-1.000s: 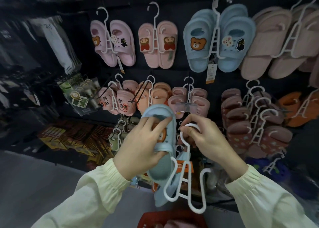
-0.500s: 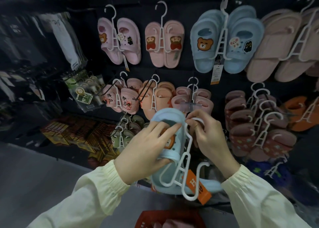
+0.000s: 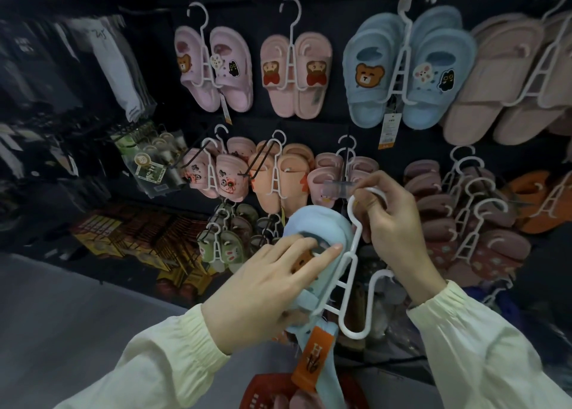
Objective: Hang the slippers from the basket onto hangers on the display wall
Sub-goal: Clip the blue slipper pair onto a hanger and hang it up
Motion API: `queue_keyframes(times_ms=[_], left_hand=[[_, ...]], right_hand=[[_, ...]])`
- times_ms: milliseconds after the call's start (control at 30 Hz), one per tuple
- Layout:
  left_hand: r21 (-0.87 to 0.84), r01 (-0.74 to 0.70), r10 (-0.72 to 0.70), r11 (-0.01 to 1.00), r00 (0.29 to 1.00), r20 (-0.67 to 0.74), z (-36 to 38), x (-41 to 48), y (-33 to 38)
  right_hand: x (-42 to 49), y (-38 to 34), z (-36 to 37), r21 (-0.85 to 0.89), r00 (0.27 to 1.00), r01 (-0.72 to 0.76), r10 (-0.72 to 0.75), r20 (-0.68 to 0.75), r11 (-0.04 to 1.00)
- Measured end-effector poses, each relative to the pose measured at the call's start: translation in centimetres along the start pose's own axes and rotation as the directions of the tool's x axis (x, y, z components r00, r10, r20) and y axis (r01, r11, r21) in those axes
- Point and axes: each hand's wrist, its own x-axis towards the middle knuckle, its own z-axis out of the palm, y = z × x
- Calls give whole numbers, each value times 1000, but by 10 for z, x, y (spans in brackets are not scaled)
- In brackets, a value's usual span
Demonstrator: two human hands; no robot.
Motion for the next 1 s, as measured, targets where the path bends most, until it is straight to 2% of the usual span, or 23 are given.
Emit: queue_keyframes(times_ms=[233,500,600,667,700,767,833,900,1000], left_hand=[[80,33,-32,996,999,-23,-1,1,4],[58,-1,5,998,998,-55,0,3,4],[33,-6,7,999,999,-43,-2,4,2],[9,11,-10,1000,999,-53,-6,6,-2],[3,22,-21,1000,998,-67,-8,6,-3],[-2,42,-42,999,995,-95,-11,8,-7],[8,64,-63,998,992,-109,-13,9,-10],[27,85,-82,996,990,-113,-14,11,-13],[42,114,-109,993,989,-105,-16,12,-16]], right_hand=[[-2,-10,4,106,1000,-6,8,-20,994],[-7,-6,-6,107,999,-52,53,-1,993],[-12,-5,-9,276,980,-193,197,12,942],[-18,3,-10,434,927,-337,375,-1,836],[-24,8,-9,449,893,-394,449,-19,802],[-43,30,-4,304,835,-503,546,-71,809],[-71,54,5,15,813,-580,580,-54,815],[-103,70,14,-214,804,-569,592,54,794],[-140,79,27,-366,798,-508,586,139,779]])
